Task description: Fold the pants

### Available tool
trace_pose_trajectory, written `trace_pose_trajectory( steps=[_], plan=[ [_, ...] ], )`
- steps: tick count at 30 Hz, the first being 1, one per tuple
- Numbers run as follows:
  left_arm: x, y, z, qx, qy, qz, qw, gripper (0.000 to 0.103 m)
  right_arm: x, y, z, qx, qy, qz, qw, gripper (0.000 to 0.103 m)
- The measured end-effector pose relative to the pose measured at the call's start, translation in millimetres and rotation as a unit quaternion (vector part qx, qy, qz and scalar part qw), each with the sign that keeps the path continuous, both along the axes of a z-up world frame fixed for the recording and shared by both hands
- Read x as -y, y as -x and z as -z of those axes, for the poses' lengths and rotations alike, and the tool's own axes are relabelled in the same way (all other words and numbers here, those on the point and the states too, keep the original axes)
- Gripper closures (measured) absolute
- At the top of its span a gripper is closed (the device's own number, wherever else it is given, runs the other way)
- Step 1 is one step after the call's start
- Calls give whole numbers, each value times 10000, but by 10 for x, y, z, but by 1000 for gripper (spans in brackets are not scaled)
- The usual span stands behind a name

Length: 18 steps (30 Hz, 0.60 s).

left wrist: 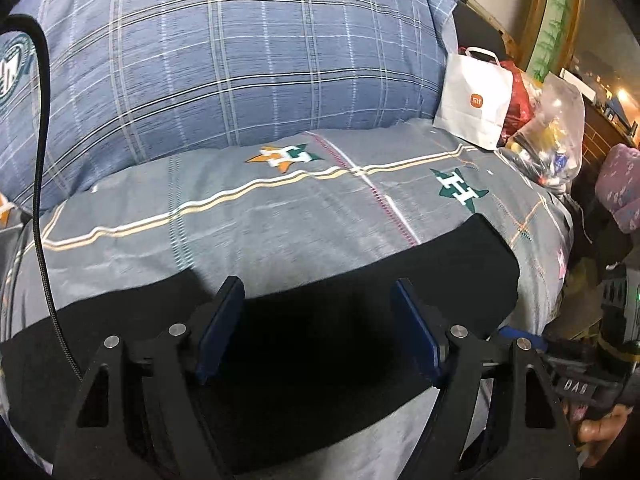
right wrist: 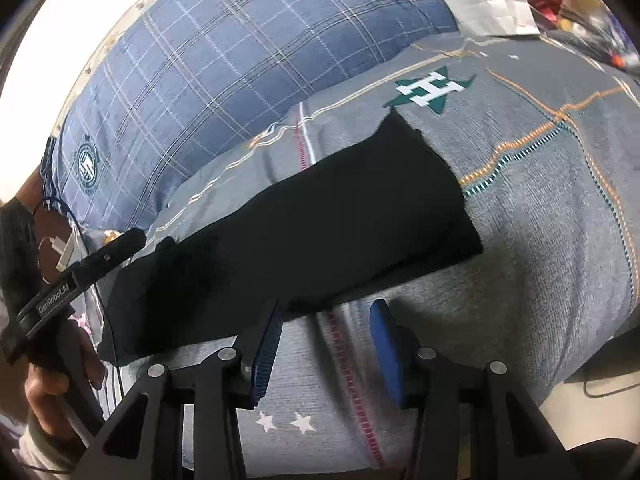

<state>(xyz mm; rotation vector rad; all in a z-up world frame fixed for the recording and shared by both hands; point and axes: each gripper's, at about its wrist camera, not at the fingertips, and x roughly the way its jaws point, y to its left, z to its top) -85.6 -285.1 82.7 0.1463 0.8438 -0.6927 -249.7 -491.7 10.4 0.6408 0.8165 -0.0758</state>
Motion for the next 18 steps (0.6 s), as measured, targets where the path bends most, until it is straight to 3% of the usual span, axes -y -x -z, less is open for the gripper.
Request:
trace_pose_trajectory(
  steps=[8, 15, 18],
  plan=[
    [187, -60, 73, -39, -136, 116, 9998, 26, 49, 20, -141, 204, 151, 155, 9996, 59],
    [382, -73, 147, -165, -125, 300, 9993, 26, 347, 58, -218, 125, 643, 901, 9938, 59],
    [525, -73, 200, -259, -151, 419, 9987, 26, 429, -47, -214, 212, 951, 869, 9914, 59]
  ],
)
